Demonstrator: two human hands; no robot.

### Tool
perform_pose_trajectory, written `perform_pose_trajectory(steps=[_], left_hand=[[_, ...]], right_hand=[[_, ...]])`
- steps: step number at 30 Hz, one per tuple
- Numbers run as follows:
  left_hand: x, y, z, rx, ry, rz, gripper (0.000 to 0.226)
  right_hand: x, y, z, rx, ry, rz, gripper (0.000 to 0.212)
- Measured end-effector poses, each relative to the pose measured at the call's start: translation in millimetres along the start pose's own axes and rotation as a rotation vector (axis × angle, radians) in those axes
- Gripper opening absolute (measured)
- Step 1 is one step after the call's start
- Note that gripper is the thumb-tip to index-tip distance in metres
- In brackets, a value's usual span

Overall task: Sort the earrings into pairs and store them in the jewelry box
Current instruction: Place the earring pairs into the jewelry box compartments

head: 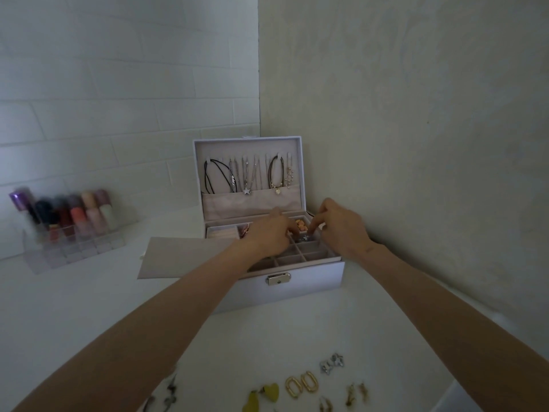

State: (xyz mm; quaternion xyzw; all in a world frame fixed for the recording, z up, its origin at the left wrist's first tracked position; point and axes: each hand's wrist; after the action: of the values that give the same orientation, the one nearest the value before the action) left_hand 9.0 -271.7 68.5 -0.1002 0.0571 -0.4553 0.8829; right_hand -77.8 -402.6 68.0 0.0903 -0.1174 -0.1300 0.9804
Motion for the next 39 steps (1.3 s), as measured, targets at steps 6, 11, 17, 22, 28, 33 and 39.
perform_pose_trajectory(steps=[6,11,17,22,28,33,39], left_hand=[[-26.0,6.4,8.3,-0.038,-0.107,-0.024,0.022],[-71.3,12.6,9.1,-0.028,-0.239,-0.094,0.014],[-146.3,22.1,9.9,-0.044,-0.306,-0.042,0.010],[-182.1,40.0,7.4,0.035,-0.245,0.009,0.014],[-206.0,64.0,6.9,0.308,0.076,0.201,0.018],[-210.7,75.3,3.4,0.331,0.250,0.290,0.029],[-213.2,74.5,-1.7,0.328,0.297,0.349,0.023]], right_hand=[[-7.6,11.9,6.4,0.083,-0.079,0.040,0.022],[-26.8,35.7,1.7,0.108,-0.071,0.121,0.017],[-59.2,76.0,-8.9,0.215,-0.052,0.251,0.018],[-79.1,120.5,-21.8,0.305,0.128,0.354,0.014],[-89.3,160.6,-53.1,0.380,0.428,0.432,0.018],[-84.4,177.4,-68.8,0.458,0.506,0.408,0.024],[-83.4,186.7,-74.0,0.448,0.526,0.415,0.018]])
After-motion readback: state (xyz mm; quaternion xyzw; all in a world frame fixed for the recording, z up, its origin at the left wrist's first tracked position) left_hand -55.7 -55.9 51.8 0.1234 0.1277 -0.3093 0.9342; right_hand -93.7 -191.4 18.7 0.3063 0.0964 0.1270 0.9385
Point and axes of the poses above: each hand's wrist, its own x-axis towards the middle knuckle, its own z-axis out of the back of the hand, y = z × x, and after that the axes turned 10 degrees about y, right-handed
